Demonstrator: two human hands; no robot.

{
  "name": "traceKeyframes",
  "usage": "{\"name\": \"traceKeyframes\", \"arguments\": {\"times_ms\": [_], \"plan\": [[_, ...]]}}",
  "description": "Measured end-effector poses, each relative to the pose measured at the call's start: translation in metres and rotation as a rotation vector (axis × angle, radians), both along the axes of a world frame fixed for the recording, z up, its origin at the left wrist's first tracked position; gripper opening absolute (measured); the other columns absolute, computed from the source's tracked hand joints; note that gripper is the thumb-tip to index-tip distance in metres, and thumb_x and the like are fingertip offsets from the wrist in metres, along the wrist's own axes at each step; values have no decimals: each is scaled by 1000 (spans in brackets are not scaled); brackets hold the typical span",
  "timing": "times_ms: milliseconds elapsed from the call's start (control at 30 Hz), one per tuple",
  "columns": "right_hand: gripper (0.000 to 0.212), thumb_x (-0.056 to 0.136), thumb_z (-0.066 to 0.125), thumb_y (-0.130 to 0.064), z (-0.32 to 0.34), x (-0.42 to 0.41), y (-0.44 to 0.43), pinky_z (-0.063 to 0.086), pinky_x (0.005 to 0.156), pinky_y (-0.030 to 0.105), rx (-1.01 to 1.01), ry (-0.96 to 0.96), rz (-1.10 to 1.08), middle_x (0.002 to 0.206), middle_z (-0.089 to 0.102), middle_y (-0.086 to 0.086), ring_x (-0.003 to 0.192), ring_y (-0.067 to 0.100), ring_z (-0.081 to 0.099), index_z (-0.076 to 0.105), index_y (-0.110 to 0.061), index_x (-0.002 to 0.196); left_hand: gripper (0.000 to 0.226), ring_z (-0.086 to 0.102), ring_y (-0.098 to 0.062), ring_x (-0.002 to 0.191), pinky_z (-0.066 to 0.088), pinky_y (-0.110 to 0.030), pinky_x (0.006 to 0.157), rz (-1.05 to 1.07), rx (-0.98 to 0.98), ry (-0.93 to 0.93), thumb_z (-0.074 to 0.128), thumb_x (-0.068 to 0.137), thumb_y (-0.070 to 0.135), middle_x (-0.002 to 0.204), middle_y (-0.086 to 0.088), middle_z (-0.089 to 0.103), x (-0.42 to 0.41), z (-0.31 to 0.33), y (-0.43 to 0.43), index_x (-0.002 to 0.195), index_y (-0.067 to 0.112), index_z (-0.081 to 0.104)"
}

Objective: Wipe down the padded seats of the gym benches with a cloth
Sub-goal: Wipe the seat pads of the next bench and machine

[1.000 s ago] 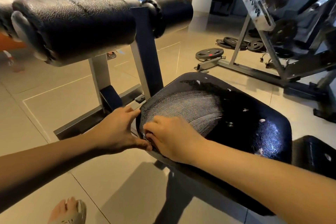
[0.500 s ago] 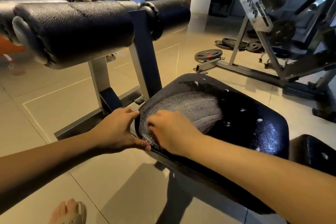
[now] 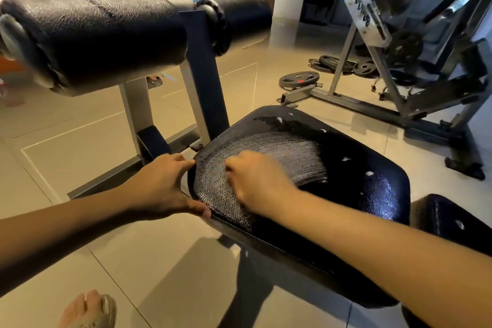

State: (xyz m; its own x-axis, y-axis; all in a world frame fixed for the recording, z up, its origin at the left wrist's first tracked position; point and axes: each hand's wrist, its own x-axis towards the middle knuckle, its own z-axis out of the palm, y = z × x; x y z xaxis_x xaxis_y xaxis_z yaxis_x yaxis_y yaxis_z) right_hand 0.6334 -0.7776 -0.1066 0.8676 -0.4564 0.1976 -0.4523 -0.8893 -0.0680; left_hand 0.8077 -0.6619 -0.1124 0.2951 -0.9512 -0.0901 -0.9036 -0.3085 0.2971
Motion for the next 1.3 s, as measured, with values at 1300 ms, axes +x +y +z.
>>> {"name": "traceKeyframes", "arguments": {"times_ms": [1300], "plan": [[13,97,59,-23,-2,-21,-75,44,71,34,-139,48,-161,104,61,3,92,28,64,62,-22,110,122,41,-16,130,42,-33,108,-1,-8,8,68,53,83,144,4,47,-2,-2,2,155,26,36]]}}
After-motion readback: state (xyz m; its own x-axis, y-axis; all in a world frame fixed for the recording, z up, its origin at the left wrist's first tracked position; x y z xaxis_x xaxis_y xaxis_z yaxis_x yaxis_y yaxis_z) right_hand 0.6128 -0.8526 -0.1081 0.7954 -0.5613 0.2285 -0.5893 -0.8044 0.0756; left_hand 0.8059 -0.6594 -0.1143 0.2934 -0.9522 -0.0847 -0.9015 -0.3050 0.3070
